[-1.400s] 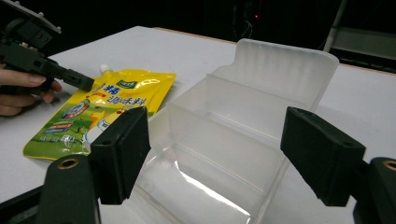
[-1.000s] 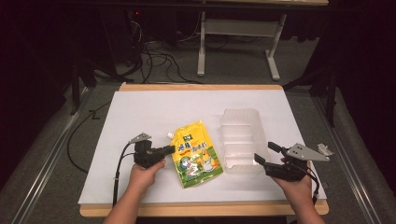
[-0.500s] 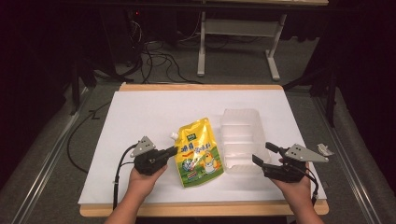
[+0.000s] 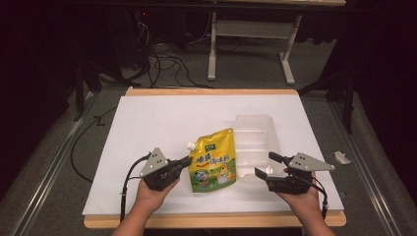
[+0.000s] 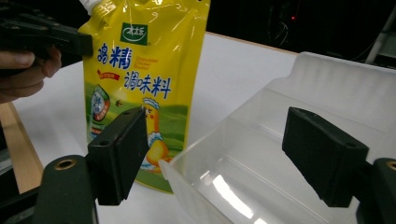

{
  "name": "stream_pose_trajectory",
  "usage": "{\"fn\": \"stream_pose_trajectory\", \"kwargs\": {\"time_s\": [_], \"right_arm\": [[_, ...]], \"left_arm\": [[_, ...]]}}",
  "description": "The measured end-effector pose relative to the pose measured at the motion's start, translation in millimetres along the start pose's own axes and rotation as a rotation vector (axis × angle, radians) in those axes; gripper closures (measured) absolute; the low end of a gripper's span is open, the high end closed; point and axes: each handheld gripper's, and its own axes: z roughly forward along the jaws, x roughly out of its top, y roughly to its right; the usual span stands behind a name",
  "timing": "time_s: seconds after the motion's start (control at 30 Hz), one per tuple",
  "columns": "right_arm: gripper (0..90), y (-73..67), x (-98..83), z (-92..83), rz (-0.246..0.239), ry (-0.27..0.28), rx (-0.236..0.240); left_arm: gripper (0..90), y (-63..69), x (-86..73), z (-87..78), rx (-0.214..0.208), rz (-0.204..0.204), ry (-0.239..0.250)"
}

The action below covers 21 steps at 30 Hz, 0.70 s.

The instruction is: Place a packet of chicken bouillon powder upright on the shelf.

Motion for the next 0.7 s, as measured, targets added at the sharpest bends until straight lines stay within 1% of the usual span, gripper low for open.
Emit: {"fn": "stream_pose_trajectory", "kwargs": {"time_s": [0.13,0.2,0.33,0.47,0.57,0.7], "right_arm": [[21.5,-6.5,5.5,4.9,-0.008,0.001,0.023],[20.7,-9.9,8.7,7.6,-0.008,-0.003,0.031],[20.2,-14.3,14.3,12.6,-0.003,-0.009,0.045],[18.8,-15.0,20.8,18.0,0.014,-0.020,0.058],[17.4,-14.0,27.5,25.1,0.019,-0.035,0.074],[16.0,-10.6,34.1,36.3,0.046,-0.064,0.085]], "left_arm": [[90.0,3.6,0.9,-2.0,-0.015,0.025,0.007],[90.0,5.0,0.9,-2.8,-0.015,0.037,0.008],[90.0,6.6,1.1,-3.8,-0.019,0.045,0.008],[90.0,7.3,1.4,-5.0,-0.032,0.049,0.009],[90.0,7.5,1.2,-5.4,-0.037,0.050,0.010],[90.0,6.8,0.7,-6.1,-0.045,0.051,0.008]]}}
